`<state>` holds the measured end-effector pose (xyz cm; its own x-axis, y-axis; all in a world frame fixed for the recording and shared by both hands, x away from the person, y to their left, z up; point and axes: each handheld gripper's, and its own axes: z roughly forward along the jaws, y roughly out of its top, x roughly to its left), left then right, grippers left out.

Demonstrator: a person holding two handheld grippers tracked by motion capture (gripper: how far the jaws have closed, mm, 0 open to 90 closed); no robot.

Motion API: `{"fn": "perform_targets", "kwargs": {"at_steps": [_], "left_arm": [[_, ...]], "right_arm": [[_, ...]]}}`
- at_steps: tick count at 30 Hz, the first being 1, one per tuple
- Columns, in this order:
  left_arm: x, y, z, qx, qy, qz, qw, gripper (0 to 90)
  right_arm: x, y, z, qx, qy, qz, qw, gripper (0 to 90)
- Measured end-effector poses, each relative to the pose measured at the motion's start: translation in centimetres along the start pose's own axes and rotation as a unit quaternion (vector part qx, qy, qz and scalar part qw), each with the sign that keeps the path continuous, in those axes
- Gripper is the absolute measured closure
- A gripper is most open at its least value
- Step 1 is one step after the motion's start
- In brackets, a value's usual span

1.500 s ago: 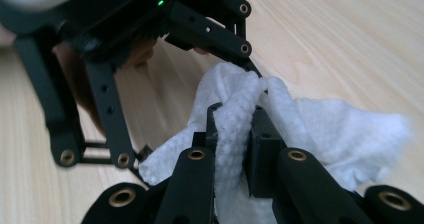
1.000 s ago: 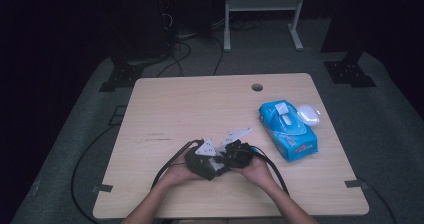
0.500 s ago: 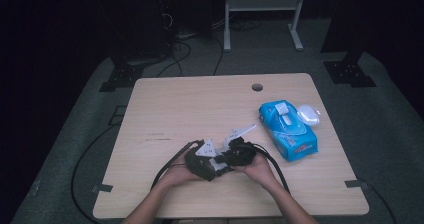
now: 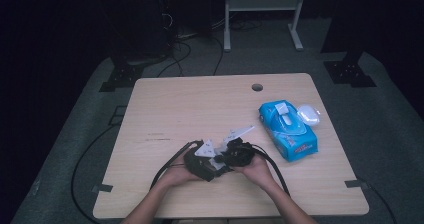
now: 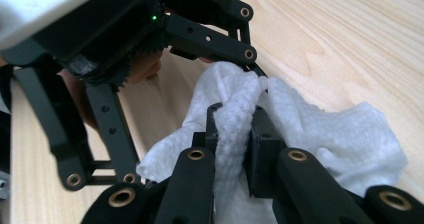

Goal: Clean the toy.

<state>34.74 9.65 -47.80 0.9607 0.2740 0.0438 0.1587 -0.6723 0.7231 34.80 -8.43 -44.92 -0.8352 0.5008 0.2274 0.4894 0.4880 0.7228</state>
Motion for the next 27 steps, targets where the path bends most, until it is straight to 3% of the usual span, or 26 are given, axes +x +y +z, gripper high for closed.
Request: {"fn": "perform_targets", "kwargs": {"at_steps": [5, 8, 10, 15, 19, 21, 24, 27], "left_arm": [[-0.1, 0.1, 0.2, -0.005, -0.002, -0.002, 1.0000, 25.7], [-0.1, 0.0, 0.1, -0.006, -0.002, -0.006, 1.0000, 25.7], [-0.1, 0.0, 0.1, -0.004, -0.002, -0.005, 1.0000, 25.7], [0.0, 0.0, 0.0, -0.001, 0.000, -0.001, 1.0000, 25.7], [0.0, 0.0, 0.1, -0.002, -0.001, -0.003, 1.0000, 25.6], [0.0, 0.0, 0.1, -0.001, 0.000, -0.002, 1.0000, 25.6], [0.0, 0.0, 0.0, 0.000, 0.000, -0.002, 1.0000, 25.6], [0.0, 0.0, 0.0, 0.000, -0.001, -0.003, 1.0000, 25.5]], "right_arm": [[-0.1, -0.5, -0.9, -0.008, 0.007, 0.005, 0.9999, 81.7], [0.0, -0.7, -1.3, 0.002, 0.010, -0.001, 1.0000, 81.7], [0.0, -0.9, -1.6, 0.008, -0.002, -0.010, 0.9999, 81.8], [-1.0, -1.9, -3.7, -0.004, -0.049, -0.006, 0.9988, 81.9], [-2.6, -3.6, -5.8, -0.001, -0.110, -0.002, 0.9939, 81.9], [-3.4, -4.6, -6.4, 0.008, -0.130, 0.002, 0.9915, 81.9], [-4.1, -5.8, -6.9, -0.001, -0.131, 0.024, 0.9910, 81.9], [-4.2, -6.4, -7.3, -0.003, -0.141, 0.027, 0.9896, 81.9]]}}
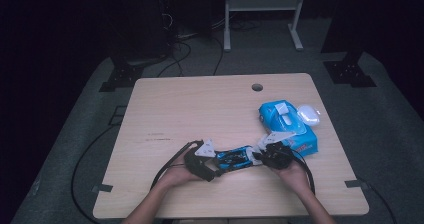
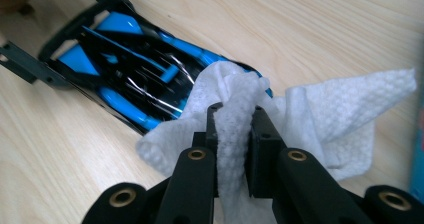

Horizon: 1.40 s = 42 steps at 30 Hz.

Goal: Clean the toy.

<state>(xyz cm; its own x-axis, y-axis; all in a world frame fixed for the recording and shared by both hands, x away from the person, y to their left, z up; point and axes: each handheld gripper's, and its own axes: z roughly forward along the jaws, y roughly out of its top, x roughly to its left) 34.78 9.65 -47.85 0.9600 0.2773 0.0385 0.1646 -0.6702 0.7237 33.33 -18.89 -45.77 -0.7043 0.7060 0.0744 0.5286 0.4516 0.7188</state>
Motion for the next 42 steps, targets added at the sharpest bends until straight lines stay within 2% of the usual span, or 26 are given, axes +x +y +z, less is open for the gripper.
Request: {"fn": "perform_targets", "kwargs": {"at_steps": [6, 10, 13, 17, 21, 22, 27, 29, 33, 35, 37, 39, 41, 42], "left_arm": [[0.1, -0.1, -0.1, 0.001, 0.002, -0.001, 1.0000, 25.2], [0.1, -0.1, -0.2, 0.001, 0.002, -0.004, 1.0000, 25.2], [0.2, -0.2, -0.3, -0.002, -0.006, -0.011, 0.9999, 23.8], [0.6, -0.3, -1.0, -0.018, -0.018, -0.029, 0.9993, 21.5], [0.9, -0.3, -1.6, -0.028, -0.023, -0.042, 0.9984, 20.1], [1.0, -0.3, -1.8, -0.032, -0.025, -0.049, 0.9980, 20.0], [1.6, -0.4, -2.3, -0.046, -0.040, -0.077, 0.9952, 19.5], [1.7, -0.4, -2.6, -0.055, -0.041, -0.087, 0.9938, 19.9], [2.4, -0.5, -2.9, -0.068, -0.039, -0.109, 0.9909, 22.2], [2.5, -0.6, -2.8, -0.066, -0.039, -0.120, 0.9897, 23.5], [2.5, -0.6, -2.4, -0.055, -0.040, -0.127, 0.9896, 23.6], [2.6, -0.5, -2.2, -0.056, -0.044, -0.137, 0.9880, 25.0], [2.6, -0.4, -2.1, -0.048, -0.037, -0.141, 0.9881, 25.4], [2.7, -0.4, -2.0, -0.046, -0.037, -0.149, 0.9870, 25.5]], "right_arm": [[-0.7, -1.1, -0.5, 0.012, -0.007, 0.012, 0.9998, 81.9], [-0.9, -1.8, -0.6, 0.012, 0.003, 0.028, 0.9995, 81.8], [-0.8, -1.7, -0.5, 0.012, 0.006, 0.027, 0.9995, 81.8], [-0.5, -1.6, -0.5, 0.016, 0.033, 0.030, 0.9989, 81.6], [0.0, -1.1, -0.8, 0.005, 0.068, 0.030, 0.9972, 81.6], [0.1, -1.0, -0.8, 0.001, 0.076, 0.029, 0.9967, 81.6], [0.5, 0.1, -0.6, -0.020, 0.083, 0.024, 0.9961, 81.5], [0.4, 0.2, -0.3, -0.027, 0.092, 0.031, 0.9949, 81.5], [0.4, 0.1, 0.4, -0.022, 0.103, 0.039, 0.9937, 81.4], [0.5, 0.1, 0.4, -0.022, 0.104, 0.037, 0.9937, 81.2], [0.6, 0.2, 0.4, -0.020, 0.103, 0.033, 0.9939, 81.2], [0.7, 0.2, 0.5, -0.018, 0.102, 0.029, 0.9942, 81.2], [1.0, 0.3, 0.5, -0.017, 0.097, 0.021, 0.9949, 81.3], [1.0, 0.3, 0.5, -0.016, 0.095, 0.020, 0.9952, 81.4]]}}
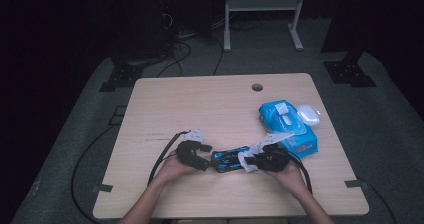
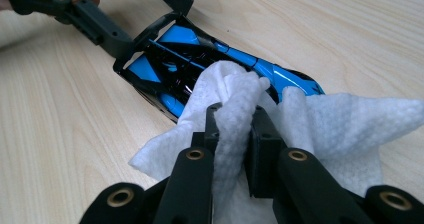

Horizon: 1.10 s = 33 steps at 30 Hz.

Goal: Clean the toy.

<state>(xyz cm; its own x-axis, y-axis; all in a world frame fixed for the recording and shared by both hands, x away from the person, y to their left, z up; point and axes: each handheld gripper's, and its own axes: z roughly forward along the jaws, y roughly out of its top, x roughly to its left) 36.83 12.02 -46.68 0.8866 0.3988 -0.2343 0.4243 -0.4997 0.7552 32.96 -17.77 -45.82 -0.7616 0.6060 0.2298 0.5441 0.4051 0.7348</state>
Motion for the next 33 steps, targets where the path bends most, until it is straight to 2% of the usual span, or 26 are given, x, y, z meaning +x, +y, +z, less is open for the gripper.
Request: {"fn": "perform_targets", "kwargs": {"at_steps": [5, 11, 19, 25, 33], "left_arm": [[-0.1, 0.0, 0.5, 0.005, -0.002, -0.011, 0.9999, 29.5], [-0.2, -0.2, 0.6, 0.004, -0.005, -0.018, 0.9998, 30.7], [-0.7, -0.2, 0.5, 0.002, 0.005, -0.008, 1.0000, 30.7], [-0.9, -0.4, 0.4, -0.001, 0.005, -0.011, 0.9999, 30.7], [-1.3, -0.5, 0.3, 0.001, 0.004, -0.007, 1.0000, 30.5]], "right_arm": [[0.5, 0.0, 0.0, 0.004, -0.014, -0.021, 0.9997, 81.6], [1.0, -0.2, -0.1, 0.003, -0.024, -0.031, 0.9992, 81.8], [1.7, -0.5, -0.2, 0.003, -0.037, -0.050, 0.9980, 82.0], [2.3, -0.6, -0.3, 0.007, -0.047, -0.072, 0.9963, 82.2], [2.7, -1.0, -0.5, 0.004, -0.047, -0.078, 0.9958, 82.6]]}}
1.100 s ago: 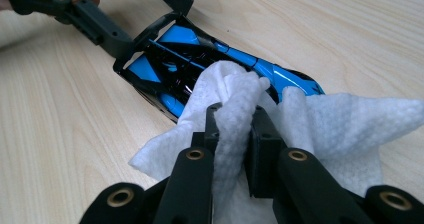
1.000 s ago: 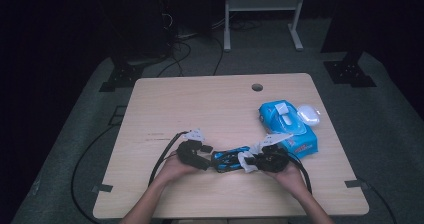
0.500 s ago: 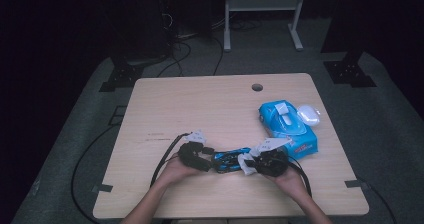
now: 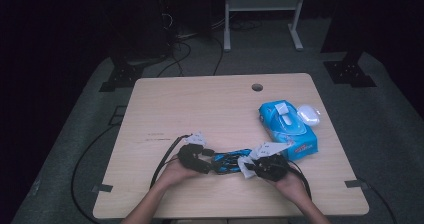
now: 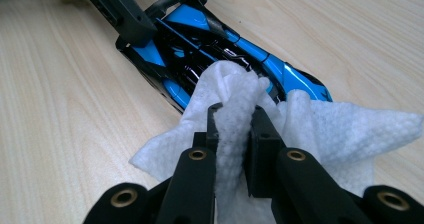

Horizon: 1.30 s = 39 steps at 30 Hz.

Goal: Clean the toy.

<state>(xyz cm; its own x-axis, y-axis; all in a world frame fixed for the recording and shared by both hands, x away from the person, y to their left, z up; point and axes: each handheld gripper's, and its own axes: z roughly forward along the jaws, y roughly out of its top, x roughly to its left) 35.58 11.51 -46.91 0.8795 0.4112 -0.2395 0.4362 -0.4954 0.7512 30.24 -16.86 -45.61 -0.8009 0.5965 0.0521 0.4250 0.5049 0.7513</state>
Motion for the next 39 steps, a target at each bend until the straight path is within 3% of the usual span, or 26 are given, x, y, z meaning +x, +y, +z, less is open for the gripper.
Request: {"fn": "perform_targets", "kwargs": {"at_steps": [14, 20, 28, 33, 36, 39], "left_arm": [[-0.6, 0.0, 0.2, 0.011, -0.022, 0.010, 0.9997, 27.6], [-1.0, 0.2, 0.5, 0.015, -0.037, 0.027, 0.9989, 31.2], [-1.8, 0.4, 0.5, 0.003, -0.017, 0.066, 0.9977, 41.3], [-2.3, 0.4, 0.1, -0.005, 0.002, 0.115, 0.9933, 44.4], [-2.5, 0.4, 0.1, -0.008, 0.013, 0.128, 0.9917, 45.1], [-2.8, 0.3, 0.2, -0.017, 0.037, 0.156, 0.9869, 45.4]], "right_arm": [[0.6, -0.7, -0.6, -0.005, 0.014, 0.006, 0.9999, 83.0], [0.7, -1.0, -0.7, -0.006, 0.020, 0.010, 0.9997, 83.1], [0.8, -1.3, -0.7, -0.007, 0.026, 0.014, 0.9995, 83.2], [0.7, -1.4, -0.6, -0.008, 0.021, 0.015, 0.9996, 83.1], [0.6, -1.3, -0.5, -0.010, 0.016, 0.019, 0.9996, 83.0], [0.3, -1.2, -0.3, -0.011, 0.011, 0.023, 0.9996, 83.0]]}}
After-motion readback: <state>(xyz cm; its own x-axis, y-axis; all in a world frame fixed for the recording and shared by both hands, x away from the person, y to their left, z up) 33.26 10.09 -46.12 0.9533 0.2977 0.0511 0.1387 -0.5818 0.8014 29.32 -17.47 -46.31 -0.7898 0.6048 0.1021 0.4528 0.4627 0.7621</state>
